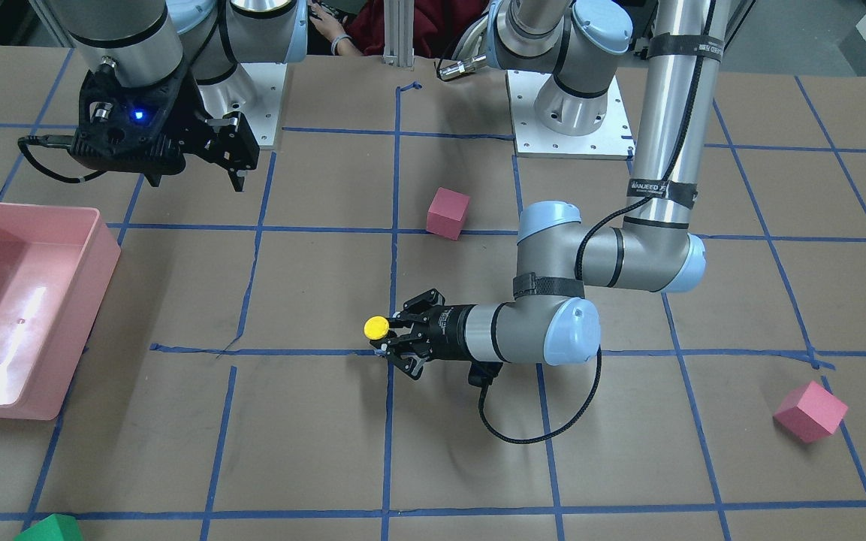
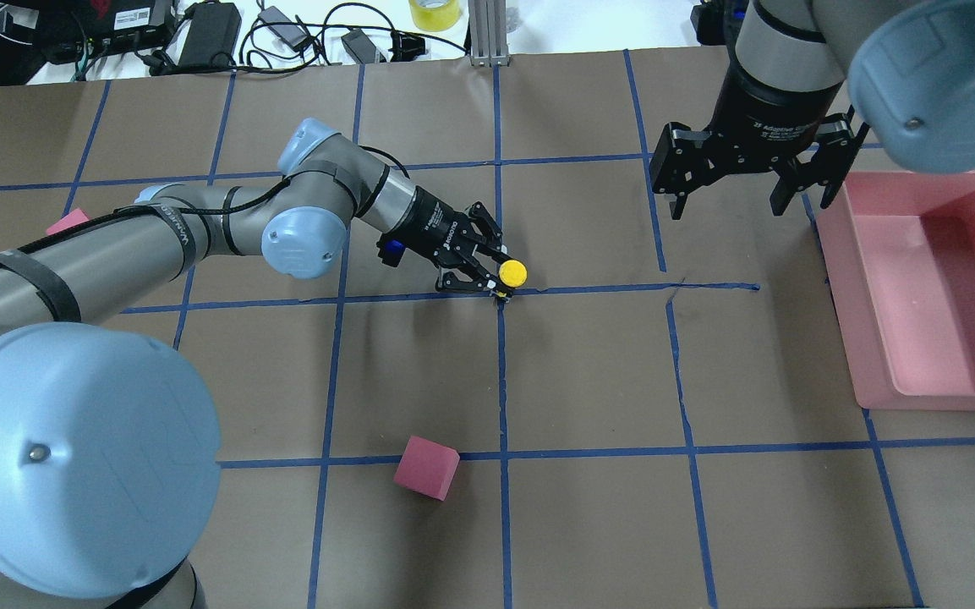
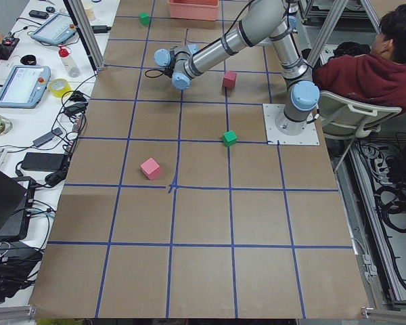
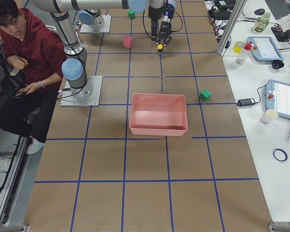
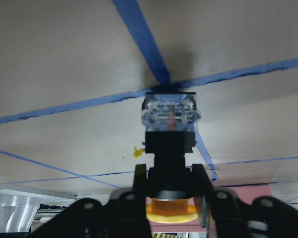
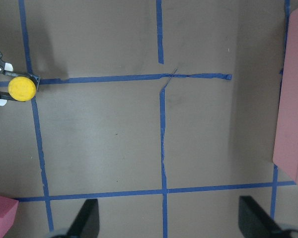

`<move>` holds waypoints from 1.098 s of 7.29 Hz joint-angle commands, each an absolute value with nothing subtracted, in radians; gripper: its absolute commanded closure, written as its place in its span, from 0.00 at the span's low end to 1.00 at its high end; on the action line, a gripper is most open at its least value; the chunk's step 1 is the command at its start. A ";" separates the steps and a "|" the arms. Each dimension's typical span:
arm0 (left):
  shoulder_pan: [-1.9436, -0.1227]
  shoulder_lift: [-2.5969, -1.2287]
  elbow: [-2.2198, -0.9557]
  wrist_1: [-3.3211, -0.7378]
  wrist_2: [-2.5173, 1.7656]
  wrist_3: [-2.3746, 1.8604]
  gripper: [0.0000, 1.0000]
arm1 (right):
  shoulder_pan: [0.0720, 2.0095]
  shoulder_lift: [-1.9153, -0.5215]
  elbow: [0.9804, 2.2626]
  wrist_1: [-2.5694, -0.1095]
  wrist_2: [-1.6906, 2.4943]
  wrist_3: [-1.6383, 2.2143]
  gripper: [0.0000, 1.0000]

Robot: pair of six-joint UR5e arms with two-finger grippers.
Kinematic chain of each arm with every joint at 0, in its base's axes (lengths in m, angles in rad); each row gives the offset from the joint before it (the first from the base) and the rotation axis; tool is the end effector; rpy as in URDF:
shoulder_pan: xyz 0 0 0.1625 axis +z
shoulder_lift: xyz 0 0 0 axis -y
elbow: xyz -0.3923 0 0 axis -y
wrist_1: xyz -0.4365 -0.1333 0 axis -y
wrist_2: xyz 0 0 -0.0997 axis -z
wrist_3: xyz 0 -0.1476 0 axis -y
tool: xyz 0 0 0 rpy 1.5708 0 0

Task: Align button upright

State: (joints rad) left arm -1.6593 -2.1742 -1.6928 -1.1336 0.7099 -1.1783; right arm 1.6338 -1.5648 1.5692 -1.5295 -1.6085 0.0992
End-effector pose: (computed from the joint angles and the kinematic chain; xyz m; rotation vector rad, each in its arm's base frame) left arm -0.2989 -0.5934 0.0754 1.4047 -2.0037 -0.9491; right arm 0.1610 -0.5226 0.4010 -0.0548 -3.0991 -0.0659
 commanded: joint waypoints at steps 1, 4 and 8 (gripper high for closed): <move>-1.649 -2.172 -1.695 -1.132 0.713 -1.177 0.24 | 1.634 -1.566 1.569 -1.519 -1.614 0.098 0.00; -1.557 -2.117 -1.684 -1.109 0.847 -1.096 0.10 | 1.634 -1.566 1.571 -1.519 -1.615 0.098 0.00; -1.684 -1.895 -1.663 -1.112 1.261 -0.702 0.09 | 1.634 -1.565 1.577 -1.520 -1.614 0.098 0.00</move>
